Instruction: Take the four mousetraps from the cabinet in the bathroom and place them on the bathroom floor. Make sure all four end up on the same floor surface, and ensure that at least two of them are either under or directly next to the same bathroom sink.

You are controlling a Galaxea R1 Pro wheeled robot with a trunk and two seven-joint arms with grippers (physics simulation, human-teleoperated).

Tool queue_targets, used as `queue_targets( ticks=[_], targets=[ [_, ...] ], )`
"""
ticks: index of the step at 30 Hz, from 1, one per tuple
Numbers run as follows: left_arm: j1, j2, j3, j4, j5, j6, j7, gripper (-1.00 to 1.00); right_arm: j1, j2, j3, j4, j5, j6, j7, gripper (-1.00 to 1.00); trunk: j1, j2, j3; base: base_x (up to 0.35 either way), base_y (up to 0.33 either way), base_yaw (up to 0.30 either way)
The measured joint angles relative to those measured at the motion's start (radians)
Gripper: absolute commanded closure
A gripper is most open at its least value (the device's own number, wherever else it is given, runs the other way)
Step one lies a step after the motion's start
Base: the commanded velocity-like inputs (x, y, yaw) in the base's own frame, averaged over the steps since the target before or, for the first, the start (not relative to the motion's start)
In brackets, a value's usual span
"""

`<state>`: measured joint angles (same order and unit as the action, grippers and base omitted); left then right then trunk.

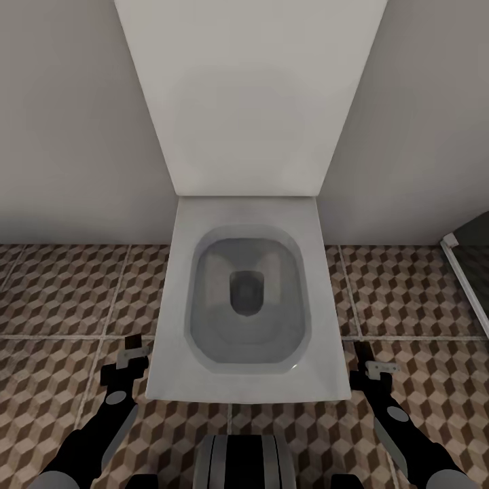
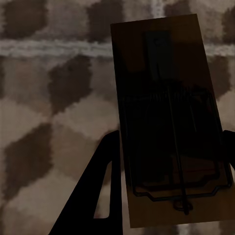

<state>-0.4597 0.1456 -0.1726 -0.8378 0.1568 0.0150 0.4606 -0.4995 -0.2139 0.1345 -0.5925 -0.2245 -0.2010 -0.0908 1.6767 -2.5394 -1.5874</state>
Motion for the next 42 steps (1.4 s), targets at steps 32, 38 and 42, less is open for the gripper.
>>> queue_targets(
  ticks=[32,38,42],
  targets=[
    [0.0,0.0,0.048,0.0,-0.001,-0.001,0.004,1.0,0.0,-0.001,-0.006,-0.001,0.0,-0.021,-0.009,1.0,0.003,-0.001,-0.023,0.0,0.0,0.0],
    [0.0,0.0,0.049,0.0,-0.001,-0.001,0.004,1.0,0.0,-0.002,-0.042,0.001,-0.004,-0.089,0.0,1.0,0.003,-0.001,-0.023,0.0,0.0,0.0],
    [0.0,-0.001,0.049,0.0,-0.001,-0.001,0.004,1.0,0.0,-0.002,-0.05,0.002,-0.005,-0.099,0.001,1.0,0.003,-0.001,-0.023,0.0,0.0,0.0]
  ],
)
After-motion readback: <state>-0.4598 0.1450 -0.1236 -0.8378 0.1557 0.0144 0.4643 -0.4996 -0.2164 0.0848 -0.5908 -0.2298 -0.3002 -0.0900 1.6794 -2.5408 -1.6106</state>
